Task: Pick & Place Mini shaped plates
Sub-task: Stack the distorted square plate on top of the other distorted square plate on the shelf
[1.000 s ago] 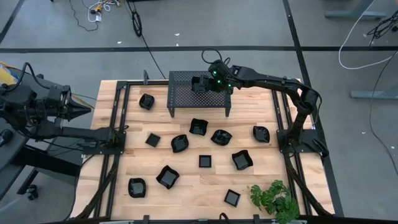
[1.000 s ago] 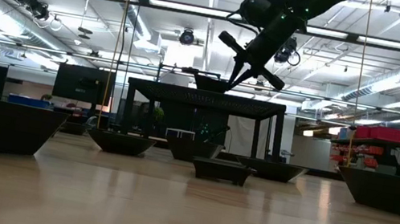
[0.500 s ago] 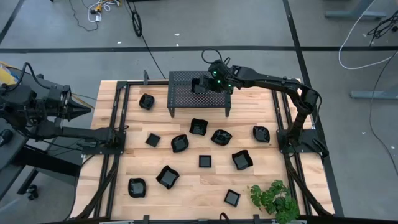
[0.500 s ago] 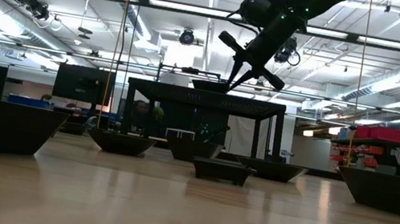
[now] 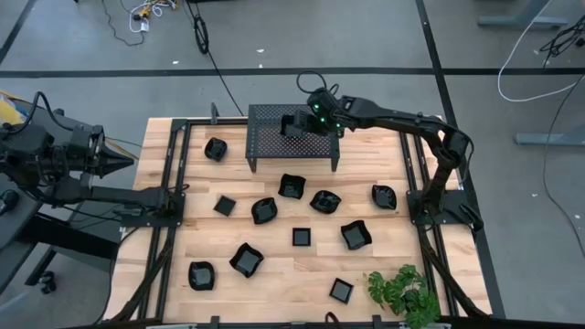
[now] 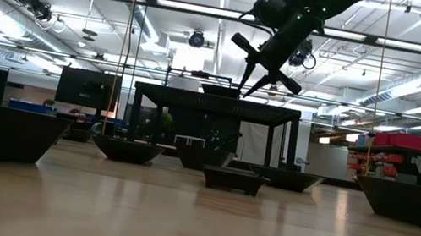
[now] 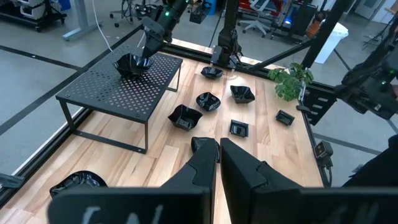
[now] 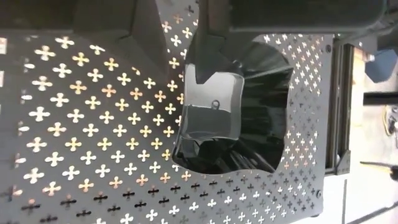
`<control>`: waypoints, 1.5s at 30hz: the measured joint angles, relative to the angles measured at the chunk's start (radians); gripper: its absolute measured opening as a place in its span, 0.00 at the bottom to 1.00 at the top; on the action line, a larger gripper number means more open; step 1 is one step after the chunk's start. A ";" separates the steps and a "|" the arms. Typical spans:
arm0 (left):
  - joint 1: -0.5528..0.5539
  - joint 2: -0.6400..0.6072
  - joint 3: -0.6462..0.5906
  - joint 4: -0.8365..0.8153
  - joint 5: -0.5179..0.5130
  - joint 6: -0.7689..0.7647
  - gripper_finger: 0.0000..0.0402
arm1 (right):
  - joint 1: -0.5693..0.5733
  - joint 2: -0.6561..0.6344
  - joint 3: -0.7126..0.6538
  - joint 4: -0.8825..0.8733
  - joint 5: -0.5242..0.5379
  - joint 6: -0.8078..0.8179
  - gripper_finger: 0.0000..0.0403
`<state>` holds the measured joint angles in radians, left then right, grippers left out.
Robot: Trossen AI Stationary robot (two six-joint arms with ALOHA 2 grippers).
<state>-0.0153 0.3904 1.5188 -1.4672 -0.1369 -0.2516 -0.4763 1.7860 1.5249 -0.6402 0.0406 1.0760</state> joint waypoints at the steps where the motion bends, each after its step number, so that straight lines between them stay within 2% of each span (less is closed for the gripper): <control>1: 0.000 0.000 0.000 0.000 0.000 0.000 0.06 | 0.000 -0.005 0.001 -0.001 0.003 -0.012 0.21; 18: 0.000 0.001 0.000 0.000 0.000 0.000 0.06 | 0.062 -0.218 -0.022 -0.122 0.031 -0.326 0.22; 36: 0.000 0.001 0.000 0.000 0.000 0.000 0.06 | 0.132 -0.475 -0.404 -0.132 0.030 -0.329 0.22; 45: 0.000 0.001 0.000 0.000 0.000 0.000 0.06 | 0.181 -0.587 -0.527 -0.167 0.011 -0.360 0.22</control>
<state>-0.0154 0.3916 1.5192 -1.4670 -0.1368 -0.2516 -0.2951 1.1988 0.9977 -0.8073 0.0520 0.7160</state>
